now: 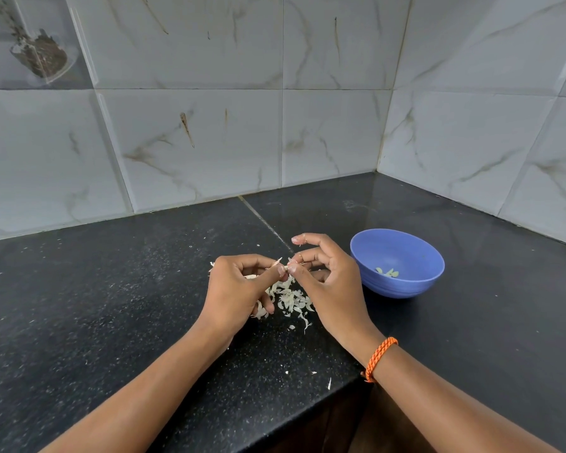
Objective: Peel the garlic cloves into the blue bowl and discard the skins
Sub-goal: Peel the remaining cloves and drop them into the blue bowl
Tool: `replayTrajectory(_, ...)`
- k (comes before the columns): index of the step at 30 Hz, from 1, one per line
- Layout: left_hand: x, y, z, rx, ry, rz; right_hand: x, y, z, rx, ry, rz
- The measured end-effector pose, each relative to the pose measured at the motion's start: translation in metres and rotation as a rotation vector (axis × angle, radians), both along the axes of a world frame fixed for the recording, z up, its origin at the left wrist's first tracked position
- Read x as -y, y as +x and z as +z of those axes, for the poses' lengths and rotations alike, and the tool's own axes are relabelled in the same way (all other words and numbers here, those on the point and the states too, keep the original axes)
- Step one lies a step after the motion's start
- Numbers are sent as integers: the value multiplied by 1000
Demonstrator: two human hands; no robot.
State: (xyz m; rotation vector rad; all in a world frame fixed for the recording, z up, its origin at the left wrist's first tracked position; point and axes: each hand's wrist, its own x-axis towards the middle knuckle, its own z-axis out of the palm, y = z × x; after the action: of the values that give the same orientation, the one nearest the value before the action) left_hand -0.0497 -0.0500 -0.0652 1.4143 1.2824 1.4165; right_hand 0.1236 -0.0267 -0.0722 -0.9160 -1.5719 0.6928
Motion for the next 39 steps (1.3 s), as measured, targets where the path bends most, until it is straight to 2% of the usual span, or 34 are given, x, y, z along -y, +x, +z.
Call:
replayTrajectory(8,0,3,-2,-40,23,33,2,-3,2,157,95,-43)
replayTrajectory(15,0,5,-4,-28,16,8,1,-8,-1,288,100,-87)
replayTrajectory(23,3,4,1,86,-85,-70,4,-12,-5,255,93,-101)
replayTrajectory(28,3,3,2,41,-89,-82,6,-13,-3,245,92,-109)
replayTrajectory(39,-3,0,-4,76,-125,-100,5,-12,1,49,-71,-14)
